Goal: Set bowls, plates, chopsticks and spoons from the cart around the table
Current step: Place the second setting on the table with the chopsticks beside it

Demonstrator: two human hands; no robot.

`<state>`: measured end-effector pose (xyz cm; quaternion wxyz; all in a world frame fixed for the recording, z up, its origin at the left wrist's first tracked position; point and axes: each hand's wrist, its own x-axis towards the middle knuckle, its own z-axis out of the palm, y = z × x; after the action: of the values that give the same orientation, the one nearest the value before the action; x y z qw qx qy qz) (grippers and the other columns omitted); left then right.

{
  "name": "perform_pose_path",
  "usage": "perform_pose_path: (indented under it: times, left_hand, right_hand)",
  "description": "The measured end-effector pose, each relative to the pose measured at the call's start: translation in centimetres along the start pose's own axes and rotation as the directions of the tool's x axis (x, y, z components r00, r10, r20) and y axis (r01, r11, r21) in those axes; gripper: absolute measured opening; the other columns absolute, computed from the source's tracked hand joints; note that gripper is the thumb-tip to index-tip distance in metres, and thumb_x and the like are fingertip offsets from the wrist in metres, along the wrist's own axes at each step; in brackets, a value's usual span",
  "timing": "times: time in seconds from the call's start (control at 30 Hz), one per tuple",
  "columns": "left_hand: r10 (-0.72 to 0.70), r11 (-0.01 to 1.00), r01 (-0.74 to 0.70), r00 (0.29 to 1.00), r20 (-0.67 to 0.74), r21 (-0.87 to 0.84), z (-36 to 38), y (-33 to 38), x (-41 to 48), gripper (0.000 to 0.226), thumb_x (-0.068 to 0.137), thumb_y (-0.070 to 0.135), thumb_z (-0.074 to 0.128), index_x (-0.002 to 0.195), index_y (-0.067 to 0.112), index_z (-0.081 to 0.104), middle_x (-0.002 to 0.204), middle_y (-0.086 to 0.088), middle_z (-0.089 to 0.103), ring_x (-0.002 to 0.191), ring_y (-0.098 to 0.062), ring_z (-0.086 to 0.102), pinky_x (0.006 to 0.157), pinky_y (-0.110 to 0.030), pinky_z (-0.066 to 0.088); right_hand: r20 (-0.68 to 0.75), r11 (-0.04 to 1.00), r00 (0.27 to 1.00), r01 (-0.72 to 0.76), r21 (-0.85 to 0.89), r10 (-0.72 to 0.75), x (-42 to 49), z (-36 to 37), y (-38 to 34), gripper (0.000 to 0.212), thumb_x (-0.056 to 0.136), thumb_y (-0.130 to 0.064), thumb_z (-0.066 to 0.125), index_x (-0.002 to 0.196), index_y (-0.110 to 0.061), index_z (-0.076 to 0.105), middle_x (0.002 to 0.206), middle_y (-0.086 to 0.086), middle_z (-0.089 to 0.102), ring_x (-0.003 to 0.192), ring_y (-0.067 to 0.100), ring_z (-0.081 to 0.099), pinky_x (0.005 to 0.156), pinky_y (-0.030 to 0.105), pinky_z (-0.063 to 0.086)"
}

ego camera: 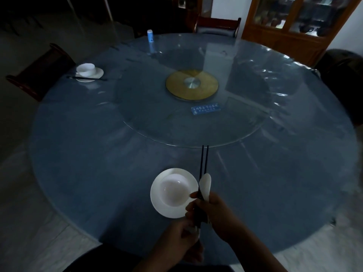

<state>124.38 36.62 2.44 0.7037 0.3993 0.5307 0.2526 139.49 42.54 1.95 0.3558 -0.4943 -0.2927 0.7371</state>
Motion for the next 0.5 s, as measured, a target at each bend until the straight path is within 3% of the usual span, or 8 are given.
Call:
perform_pose_path:
  times: [0.17,0.3,0.4,0.5]
  left_hand:
    - [-0.039,0.999,0.039,0.999,-0.037,-0.019,-0.1,-0.9,0.3,0.012,0.091,0.022,0.068,0.092,0.032,0.075,0.077,-0.011,0.076,0.074,-0.03,0.075,0.062,-0.034,0.06]
    - [-0.118,0.993,0.117,0.993,-0.022,-0.016,-0.7,-2.1,1.2,0.007,0.093,0.02,0.068,0.09,0.015,0.071,0.076,-0.014,0.073,0.069,-0.03,0.072,0.062,-0.034,0.057]
    - [-0.2,0.98,0.2,0.98,0.0,0.0,-1.1,-2.8,2.2,0.01,0.097,0.019,0.062,0.098,0.01,0.062,0.071,-0.009,0.072,0.059,-0.022,0.07,0.051,-0.027,0.054]
    - [-0.232,0.971,0.228,0.971,0.052,0.075,-1.4,-3.3,3.3,0.012,0.1,0.021,0.056,0.098,0.009,0.057,0.07,-0.006,0.07,0.057,-0.018,0.068,0.05,-0.024,0.051]
  right_hand:
    - [-0.018,0.989,0.999,-0.038,-0.141,0.036,1.2,-1.1,0.3,0.014,0.102,-0.008,0.047,0.109,-0.002,0.058,0.085,0.011,0.073,0.07,0.02,0.071,0.07,0.036,0.057]
    - [-0.179,0.925,0.984,-0.06,-0.374,-0.008,3.9,-2.1,-0.3,0.025,0.101,-0.021,0.054,0.099,0.003,0.062,0.068,0.004,0.051,0.055,0.012,0.05,0.054,0.028,0.043]
    - [-0.237,0.795,0.966,-0.064,-0.603,-0.102,7.0,-2.9,-1.4,0.023,0.099,-0.023,0.058,0.083,-0.006,0.059,0.061,0.0,0.043,0.054,0.011,0.04,0.055,0.029,0.032]
    - [-0.266,0.649,0.948,-0.092,-0.755,-0.176,9.8,-3.6,-2.2,0.027,0.094,-0.019,0.06,0.069,-0.013,0.054,0.06,-0.001,0.047,0.058,0.016,0.047,0.053,0.029,0.032]
